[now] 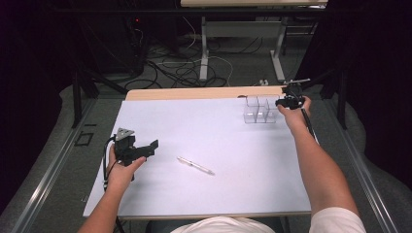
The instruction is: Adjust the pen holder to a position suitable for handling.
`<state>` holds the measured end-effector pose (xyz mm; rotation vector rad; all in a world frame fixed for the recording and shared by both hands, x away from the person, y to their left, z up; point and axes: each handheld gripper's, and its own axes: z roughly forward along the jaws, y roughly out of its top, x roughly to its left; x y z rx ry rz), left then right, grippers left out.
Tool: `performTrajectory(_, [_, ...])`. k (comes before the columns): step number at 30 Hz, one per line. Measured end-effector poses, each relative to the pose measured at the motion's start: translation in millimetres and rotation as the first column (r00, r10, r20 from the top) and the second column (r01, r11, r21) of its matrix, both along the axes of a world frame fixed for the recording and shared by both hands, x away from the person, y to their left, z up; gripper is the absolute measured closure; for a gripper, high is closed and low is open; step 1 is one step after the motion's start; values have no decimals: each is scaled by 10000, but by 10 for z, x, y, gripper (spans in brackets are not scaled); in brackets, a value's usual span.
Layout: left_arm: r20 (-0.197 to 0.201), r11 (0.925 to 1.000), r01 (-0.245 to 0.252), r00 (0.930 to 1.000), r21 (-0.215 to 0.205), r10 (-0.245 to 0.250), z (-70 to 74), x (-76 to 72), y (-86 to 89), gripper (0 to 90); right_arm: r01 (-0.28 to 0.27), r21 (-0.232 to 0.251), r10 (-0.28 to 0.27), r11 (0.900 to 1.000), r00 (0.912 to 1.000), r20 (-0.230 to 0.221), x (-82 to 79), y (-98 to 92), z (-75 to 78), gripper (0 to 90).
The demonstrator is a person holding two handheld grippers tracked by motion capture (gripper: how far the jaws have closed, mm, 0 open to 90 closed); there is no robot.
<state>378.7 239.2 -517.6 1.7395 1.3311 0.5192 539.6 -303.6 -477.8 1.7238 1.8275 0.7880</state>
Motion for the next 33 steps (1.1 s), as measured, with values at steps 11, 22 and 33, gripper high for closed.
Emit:
performTrajectory(11, [23,10000,15,10000,-38,-14,-4,2,-6,25,9,-233,-16,9997,9995,-314,18,19,-46,793])
performTrajectory(22, [-23,10000,71,10000,37,-71,-4,3,-5,26,269,138,-263,9995,9988,-424,17,23,-45,878])
performTrajectory(33, [-55,10000,34,10000,-3,-34,-6,4,-6,26,498,269,-483,9984,9974,-525,-16,71,-34,885])
